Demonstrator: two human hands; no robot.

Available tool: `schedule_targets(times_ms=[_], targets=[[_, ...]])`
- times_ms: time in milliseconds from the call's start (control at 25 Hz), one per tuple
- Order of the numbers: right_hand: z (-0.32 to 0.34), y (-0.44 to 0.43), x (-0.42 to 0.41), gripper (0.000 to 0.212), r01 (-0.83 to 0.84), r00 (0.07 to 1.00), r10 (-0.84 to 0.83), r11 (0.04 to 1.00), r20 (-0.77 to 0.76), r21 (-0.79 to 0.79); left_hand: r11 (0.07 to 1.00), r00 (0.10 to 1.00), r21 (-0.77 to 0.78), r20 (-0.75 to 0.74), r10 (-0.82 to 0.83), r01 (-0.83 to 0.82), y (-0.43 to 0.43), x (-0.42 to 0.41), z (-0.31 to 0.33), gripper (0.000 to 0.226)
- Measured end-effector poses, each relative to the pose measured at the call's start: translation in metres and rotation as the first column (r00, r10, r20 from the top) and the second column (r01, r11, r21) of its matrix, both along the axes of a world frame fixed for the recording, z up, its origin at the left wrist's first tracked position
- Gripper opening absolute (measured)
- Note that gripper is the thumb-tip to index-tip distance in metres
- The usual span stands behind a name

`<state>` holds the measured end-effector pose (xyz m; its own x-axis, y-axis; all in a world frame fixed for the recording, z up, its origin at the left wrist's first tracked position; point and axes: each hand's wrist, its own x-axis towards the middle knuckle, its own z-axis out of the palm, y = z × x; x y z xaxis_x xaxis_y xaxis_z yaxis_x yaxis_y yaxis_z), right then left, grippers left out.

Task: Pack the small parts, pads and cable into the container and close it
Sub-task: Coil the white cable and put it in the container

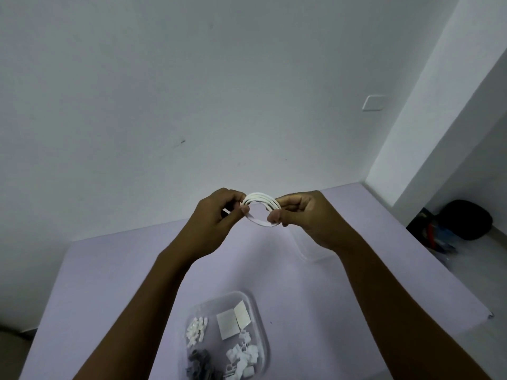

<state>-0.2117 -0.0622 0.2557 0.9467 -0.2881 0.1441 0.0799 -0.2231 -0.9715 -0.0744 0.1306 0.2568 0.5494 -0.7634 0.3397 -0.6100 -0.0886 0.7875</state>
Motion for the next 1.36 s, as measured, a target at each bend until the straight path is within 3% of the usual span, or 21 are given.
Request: schedule_targets(times_ms=[200,400,680,920,1000,1120,1200,1360], targets=[[-0.007,0.009,0.004,0.013,-0.017,0.999,0.009,0.985,0.051,0.171,0.996,0.986,-0.085,-0.163,-0.041,0.027,-0.007,-0.005,-0.004,0.025],[-0.011,0.01,0.005,0.017,-0.037,0.998,0.024,0.973,0.061,0.226,0.991,0.934,-0.131,-0.356,-0.037,-0.01,-0.013,-0.007,-0.002,0.022],[-0.021,0.01,0.011,0.019,-0.029,0.998,0.01,0.96,0.069,0.28,0.993,0.888,-0.115,-0.457,-0.054,0.001,-0.011,-0.008,-0.005,0.019],[-0.033,0.012,0.021,0.012,0.108,0.992,-0.116,0.981,0.046,0.163,0.995,0.745,-0.062,-0.66,-0.099,0.078,-0.003,0.003,-0.017,0.019],[-0.047,0.016,0.028,0.014,0.111,0.994,-0.113,0.983,0.003,0.146,1.0,0.788,0.017,-0.616,-0.008,0.024,-0.005,0.007,-0.029,0.013],[-0.082,0.019,0.037,0.015,0.155,0.984,-0.131,0.965,-0.124,0.21,0.981,0.904,0.162,-0.394,0.165,-0.109,-0.007,0.011,-0.063,0.013],[-0.118,0.027,0.041,0.015,0.197,0.957,-0.13,0.949,-0.26,0.248,0.957,0.894,0.224,-0.366,0.257,-0.184,0.001,0.011,-0.105,0.017],[-0.213,0.065,0.039,0.012,0.154,0.85,-0.087,0.984,-0.52,0.088,0.864,0.834,0.41,-0.332,0.44,-0.293,0.038,-0.012,-0.211,0.019]])
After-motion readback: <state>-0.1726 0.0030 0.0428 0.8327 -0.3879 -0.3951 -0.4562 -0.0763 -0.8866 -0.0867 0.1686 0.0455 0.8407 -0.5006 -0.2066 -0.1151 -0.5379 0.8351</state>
